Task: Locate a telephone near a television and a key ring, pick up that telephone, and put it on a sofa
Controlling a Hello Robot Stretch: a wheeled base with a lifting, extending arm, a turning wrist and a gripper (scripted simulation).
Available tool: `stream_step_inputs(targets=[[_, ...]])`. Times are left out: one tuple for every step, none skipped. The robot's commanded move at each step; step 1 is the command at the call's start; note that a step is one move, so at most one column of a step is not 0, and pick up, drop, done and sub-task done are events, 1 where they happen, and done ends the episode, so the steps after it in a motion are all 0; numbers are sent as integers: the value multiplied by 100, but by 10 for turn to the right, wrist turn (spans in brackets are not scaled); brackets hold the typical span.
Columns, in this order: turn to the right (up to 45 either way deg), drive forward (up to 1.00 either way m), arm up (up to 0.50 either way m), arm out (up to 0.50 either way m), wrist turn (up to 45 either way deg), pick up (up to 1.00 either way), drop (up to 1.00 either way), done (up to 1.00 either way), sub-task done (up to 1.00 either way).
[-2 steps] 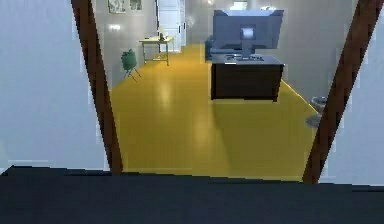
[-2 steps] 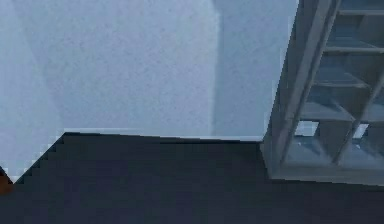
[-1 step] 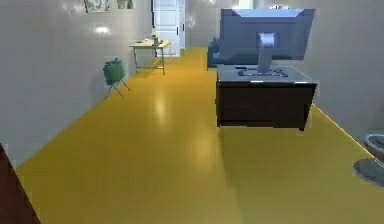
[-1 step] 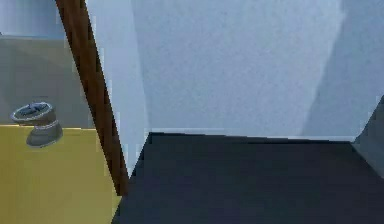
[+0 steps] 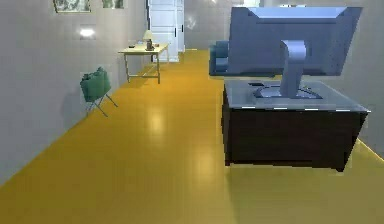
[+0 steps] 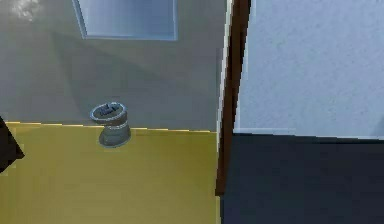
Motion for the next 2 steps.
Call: stream_step_inputs(targets=[[-90, 0, 0, 0, 0, 0, 0, 0, 0], [0, 100, 0, 0, 0, 0, 0, 0, 0]])
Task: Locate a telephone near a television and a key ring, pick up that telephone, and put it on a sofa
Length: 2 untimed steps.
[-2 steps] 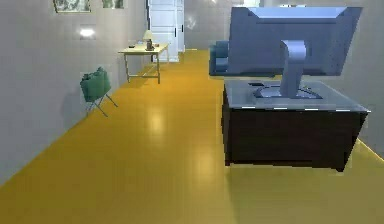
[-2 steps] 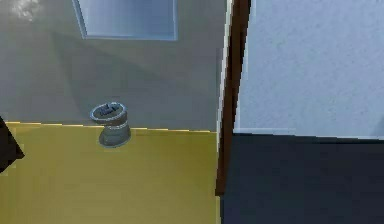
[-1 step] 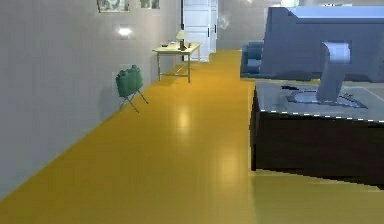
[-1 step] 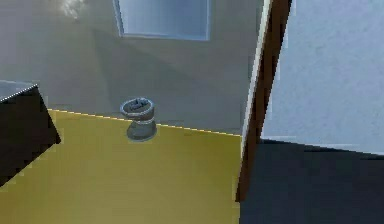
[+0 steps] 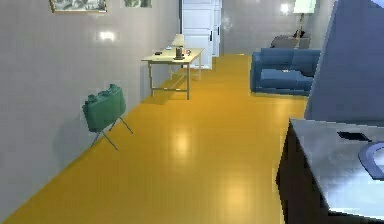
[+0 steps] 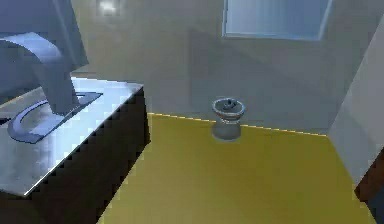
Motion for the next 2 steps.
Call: stream_step_inputs(targets=[[0, 55, 0, 0, 0, 0, 0, 0, 0], [30, 0, 0, 0, 0, 0, 0, 0, 0]])
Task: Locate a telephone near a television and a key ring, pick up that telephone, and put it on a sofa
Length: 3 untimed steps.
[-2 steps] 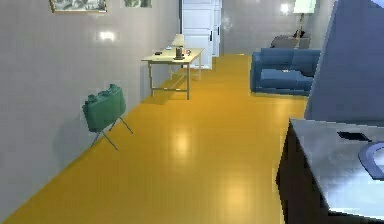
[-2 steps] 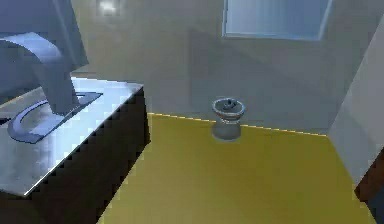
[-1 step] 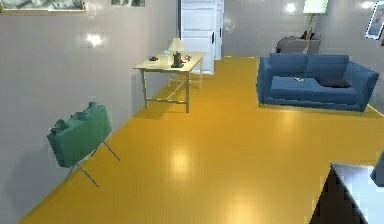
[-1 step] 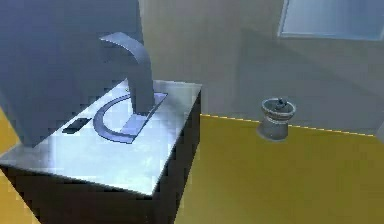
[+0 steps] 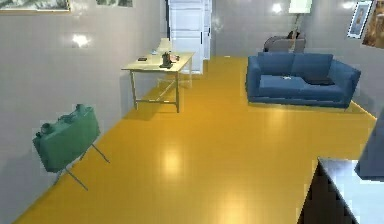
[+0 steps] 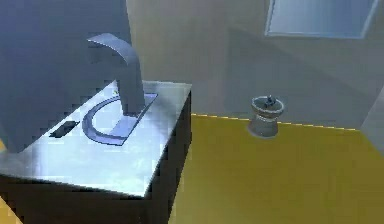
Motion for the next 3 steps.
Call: stream_step_inputs(targets=[[0, 15, 0, 0, 0, 0, 0, 0, 0], [450, 0, 0, 0, 0, 0, 0, 0, 0], [-390, 0, 0, 0, 0, 0, 0, 0, 0]])
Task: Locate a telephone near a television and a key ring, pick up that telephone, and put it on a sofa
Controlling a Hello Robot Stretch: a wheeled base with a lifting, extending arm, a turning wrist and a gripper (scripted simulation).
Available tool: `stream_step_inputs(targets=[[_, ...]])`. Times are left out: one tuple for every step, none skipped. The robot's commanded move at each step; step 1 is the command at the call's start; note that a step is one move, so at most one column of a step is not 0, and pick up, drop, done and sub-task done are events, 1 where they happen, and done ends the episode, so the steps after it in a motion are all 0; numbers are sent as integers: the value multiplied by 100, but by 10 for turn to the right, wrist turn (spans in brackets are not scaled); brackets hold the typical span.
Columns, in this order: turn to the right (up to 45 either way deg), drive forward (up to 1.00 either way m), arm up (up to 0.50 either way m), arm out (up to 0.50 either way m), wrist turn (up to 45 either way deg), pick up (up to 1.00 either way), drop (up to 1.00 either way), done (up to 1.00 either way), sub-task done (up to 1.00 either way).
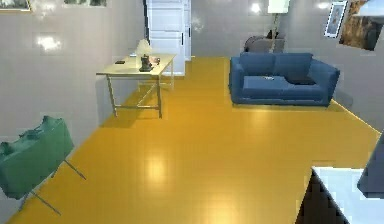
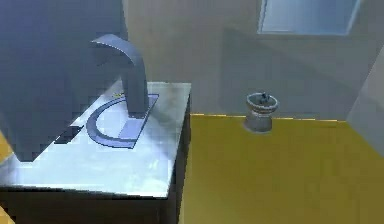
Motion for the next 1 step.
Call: stream_step_inputs(targets=[[0, 100, 0, 0, 0, 0, 0, 0, 0]])
